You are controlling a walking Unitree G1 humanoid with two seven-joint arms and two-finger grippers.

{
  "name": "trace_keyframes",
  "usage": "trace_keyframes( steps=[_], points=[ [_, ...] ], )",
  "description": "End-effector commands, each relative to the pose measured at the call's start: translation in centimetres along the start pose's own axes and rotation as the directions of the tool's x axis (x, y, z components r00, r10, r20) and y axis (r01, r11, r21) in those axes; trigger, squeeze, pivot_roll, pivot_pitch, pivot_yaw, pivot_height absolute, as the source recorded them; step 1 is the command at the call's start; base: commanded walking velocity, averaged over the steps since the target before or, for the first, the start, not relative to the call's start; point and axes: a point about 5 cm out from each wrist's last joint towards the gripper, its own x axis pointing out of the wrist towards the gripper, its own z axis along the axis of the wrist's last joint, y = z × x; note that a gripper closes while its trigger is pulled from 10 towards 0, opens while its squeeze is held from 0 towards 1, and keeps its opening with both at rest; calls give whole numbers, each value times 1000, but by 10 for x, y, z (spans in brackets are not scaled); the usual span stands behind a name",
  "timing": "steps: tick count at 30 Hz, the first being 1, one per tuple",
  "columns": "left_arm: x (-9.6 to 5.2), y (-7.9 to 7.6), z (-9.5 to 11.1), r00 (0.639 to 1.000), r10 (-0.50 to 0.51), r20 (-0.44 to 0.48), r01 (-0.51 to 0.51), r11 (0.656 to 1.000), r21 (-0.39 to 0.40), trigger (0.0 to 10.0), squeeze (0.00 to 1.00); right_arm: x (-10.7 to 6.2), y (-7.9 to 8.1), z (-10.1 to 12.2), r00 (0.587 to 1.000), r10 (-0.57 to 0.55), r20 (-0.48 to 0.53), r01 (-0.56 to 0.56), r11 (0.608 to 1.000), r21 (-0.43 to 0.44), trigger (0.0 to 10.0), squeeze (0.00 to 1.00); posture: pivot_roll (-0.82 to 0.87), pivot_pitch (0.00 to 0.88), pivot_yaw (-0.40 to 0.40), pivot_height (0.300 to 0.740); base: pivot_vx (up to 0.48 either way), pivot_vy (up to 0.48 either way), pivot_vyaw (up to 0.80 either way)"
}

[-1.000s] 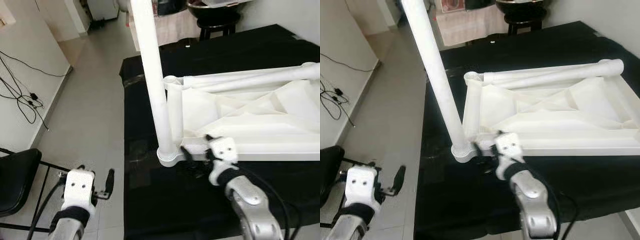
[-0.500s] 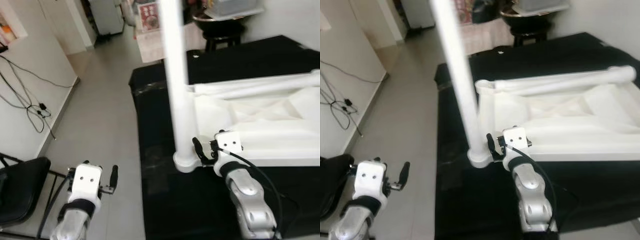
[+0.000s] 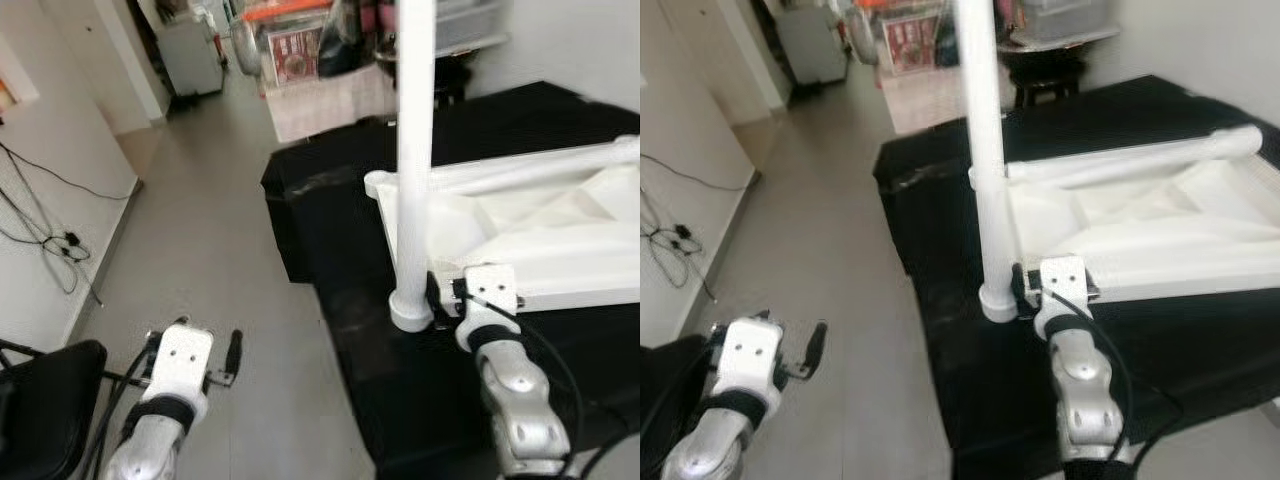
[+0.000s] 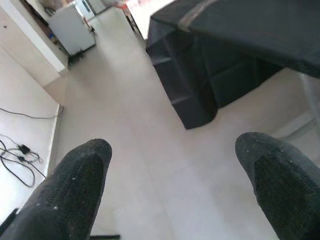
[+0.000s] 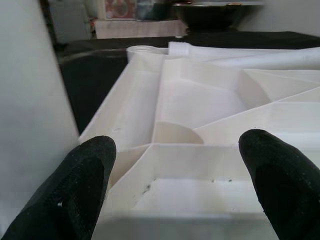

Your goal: Building children table

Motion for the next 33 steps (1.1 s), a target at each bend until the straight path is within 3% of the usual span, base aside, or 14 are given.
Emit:
trace_keyframes(
  steps=[1, 11, 17, 24, 28, 30, 31, 33],
  points=[
    [0, -1, -1, 1000, -6, -4, 6, 1000, 13, 10000, 0, 2, 17, -3, 996, 86, -4, -86, 996, 4, 10000, 0, -61, 78, 138, 740, 0, 480, 0],
    [3, 0, -2, 1000, -12, -3, 12, 1000, 5, 10000, 0, 5, 20, -5, 996, 89, -10, -89, 996, 7, 10000, 0, -45, 64, 140, 740, 0, 480, 0],
    [3, 0, -2, 1000, -17, 7, 17, 1000, -4, 10000, 0, 6, 21, -6, 995, 97, -14, -97, 995, 3, 10000, 0, -46, 63, 133, 740, 0, 0, 0],
    [4, -3, -2, 998, -59, 7, 59, 998, -14, 10000, 0, 9, 10, -10, 998, 56, -39, -55, 998, 23, 10000, 0, -50, 54, 134, 740, 0, 0, 0],
    [3, -5, -2, 998, -69, 9, 69, 997, -14, 10000, 0, 14, -4, -9, 999, 7, -41, -7, 1000, 4, 10000, 0, -39, 48, 123, 740, 0, 0, 0],
    [2, -6, -2, 997, -73, 12, 73, 997, -15, 10000, 0, 14, -7, -10, 998, 24, -52, -24, 1000, 3, 10000, 0, -39, 49, 120, 740, 0, 0, 0],
    [1, -7, -2, 997, -75, 12, 76, 997, -16, 10000, 0, 11, 1, -10, 990, 129, -56, -128, 991, 26, 10000, 0, -39, 52, 117, 740, 0, 0, 0],
    [1, -7, -2, 997, -76, 12, 77, 997, -18, 10000, 0, 10, 6, -10, 983, 175, -55, -175, 984, 15, 10000, 0, -39, 52, 117, 740, 0, 0, 0]
  ],
)
